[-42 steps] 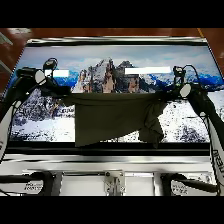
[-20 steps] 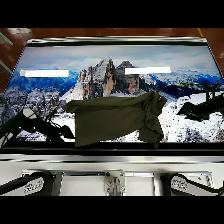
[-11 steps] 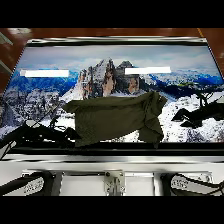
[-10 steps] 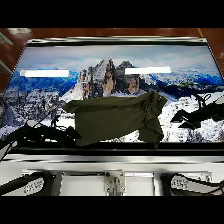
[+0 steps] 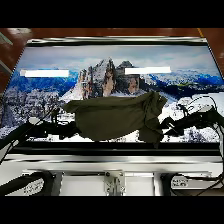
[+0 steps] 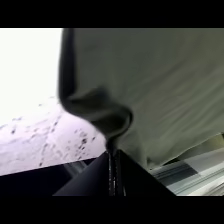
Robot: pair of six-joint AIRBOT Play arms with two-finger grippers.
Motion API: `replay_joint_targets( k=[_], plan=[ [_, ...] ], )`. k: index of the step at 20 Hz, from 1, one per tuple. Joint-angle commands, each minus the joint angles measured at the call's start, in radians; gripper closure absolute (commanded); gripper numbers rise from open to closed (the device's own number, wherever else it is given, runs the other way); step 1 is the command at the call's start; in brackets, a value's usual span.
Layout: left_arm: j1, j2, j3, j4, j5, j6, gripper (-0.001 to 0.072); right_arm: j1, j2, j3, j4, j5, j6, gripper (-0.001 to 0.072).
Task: Fold the shirts.
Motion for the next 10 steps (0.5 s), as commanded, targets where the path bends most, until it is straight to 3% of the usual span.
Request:
replay_joint_targets(
  k=[1,2,3,7,10],
  plan=[
    [-0.003,0.034,0.056,-0.008,0.003,0.015,0.0668,0.105,-0.032,-0.026,0.018,-0.154,0.008,0.0266],
    [-0.003,0.045,0.077,-0.008,0.003,0.016,0.0669,0.128,-0.032,-0.015,0.02,-0.158,0.007,0.0549],
    [0.002,0.056,0.103,-0.004,0.002,0.016,0.0669,0.139,-0.028,0.003,0.02,-0.143,0.003,0.0644],
    [0.026,0.15,0.328,0.049,-0.071,0.064,0.0671,0.137,0.131,0.181,0.037,-0.013,-0.126,0.0644],
    [0.027,0.264,0.674,0.206,-0.126,0.06,0.0671,0.137,0.343,0.447,-0.009,-0.004,-0.108,0.0644]
  ],
)
